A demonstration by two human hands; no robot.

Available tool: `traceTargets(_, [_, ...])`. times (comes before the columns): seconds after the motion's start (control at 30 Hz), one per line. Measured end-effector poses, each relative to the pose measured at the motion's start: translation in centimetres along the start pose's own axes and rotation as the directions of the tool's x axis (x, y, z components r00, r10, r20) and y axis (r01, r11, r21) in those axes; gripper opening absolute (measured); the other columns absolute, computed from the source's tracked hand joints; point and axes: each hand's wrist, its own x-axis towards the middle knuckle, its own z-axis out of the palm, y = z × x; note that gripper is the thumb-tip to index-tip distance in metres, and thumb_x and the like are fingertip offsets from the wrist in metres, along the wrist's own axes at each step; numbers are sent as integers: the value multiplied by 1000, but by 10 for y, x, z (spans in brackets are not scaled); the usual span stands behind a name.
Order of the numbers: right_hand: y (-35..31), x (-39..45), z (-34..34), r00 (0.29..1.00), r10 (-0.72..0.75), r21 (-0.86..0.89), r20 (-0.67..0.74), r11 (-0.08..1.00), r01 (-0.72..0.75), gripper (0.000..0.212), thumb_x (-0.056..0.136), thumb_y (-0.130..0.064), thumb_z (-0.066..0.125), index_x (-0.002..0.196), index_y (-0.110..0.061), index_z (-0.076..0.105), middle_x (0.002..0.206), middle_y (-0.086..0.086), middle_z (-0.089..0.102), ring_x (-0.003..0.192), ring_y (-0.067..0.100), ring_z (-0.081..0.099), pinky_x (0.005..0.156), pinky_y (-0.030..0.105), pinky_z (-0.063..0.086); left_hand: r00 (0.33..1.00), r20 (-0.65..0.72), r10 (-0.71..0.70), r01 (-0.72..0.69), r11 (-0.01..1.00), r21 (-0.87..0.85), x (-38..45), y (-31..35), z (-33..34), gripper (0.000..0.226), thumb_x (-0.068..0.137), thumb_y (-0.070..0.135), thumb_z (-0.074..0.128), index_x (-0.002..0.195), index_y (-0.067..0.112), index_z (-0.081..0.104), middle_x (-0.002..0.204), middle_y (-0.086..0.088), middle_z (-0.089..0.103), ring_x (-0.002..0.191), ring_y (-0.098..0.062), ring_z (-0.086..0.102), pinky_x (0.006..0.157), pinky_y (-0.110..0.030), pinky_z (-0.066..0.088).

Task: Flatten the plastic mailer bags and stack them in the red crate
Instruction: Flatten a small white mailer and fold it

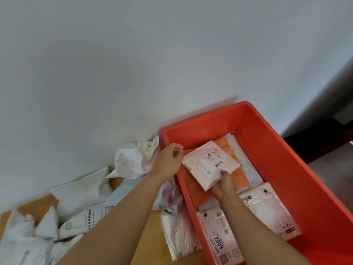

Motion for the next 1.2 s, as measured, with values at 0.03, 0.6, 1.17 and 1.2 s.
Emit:
traceTargets(0.03, [4,3,1,1000,18,14,19,1000,-18,39,99,-3,43,137,-5,50,131,18,61,99,31,64,89,50,50,1000,0,0,0,1000,2,0,0,0,21,94,13,59,113,15,67,102,7,65,95,-7,59,72,0,37])
traceTargets(0.6, [32,31,-4,985,-167,-804,41,580,132,31,98,-21,58,72,-6,62,66,11,67,57,23,62,59,33,50,999,45,-26,27,999,-22,-3,3,0,23,92,8,56,112,16,66,103,7,65,100,-11,61,92,-23,46])
traceTargets(1.17, [9,27,-4,986,7,-984,164,73,163,22,93,-22,53,103,-2,58,84,14,58,74,27,55,51,25,37,995,87,-47,37,993,115,-11,15,-7,24,94,19,56,116,20,66,106,12,58,94,-4,53,75,-14,39])
traceTargets(1.2, [4,23,-2,981,-24,-980,193,48,194,23,93,-23,54,99,-2,60,83,14,59,73,27,55,51,25,36,995,84,-56,48,994,94,-13,16,-9,22,93,19,57,114,20,66,103,11,58,93,-7,56,78,-17,44])
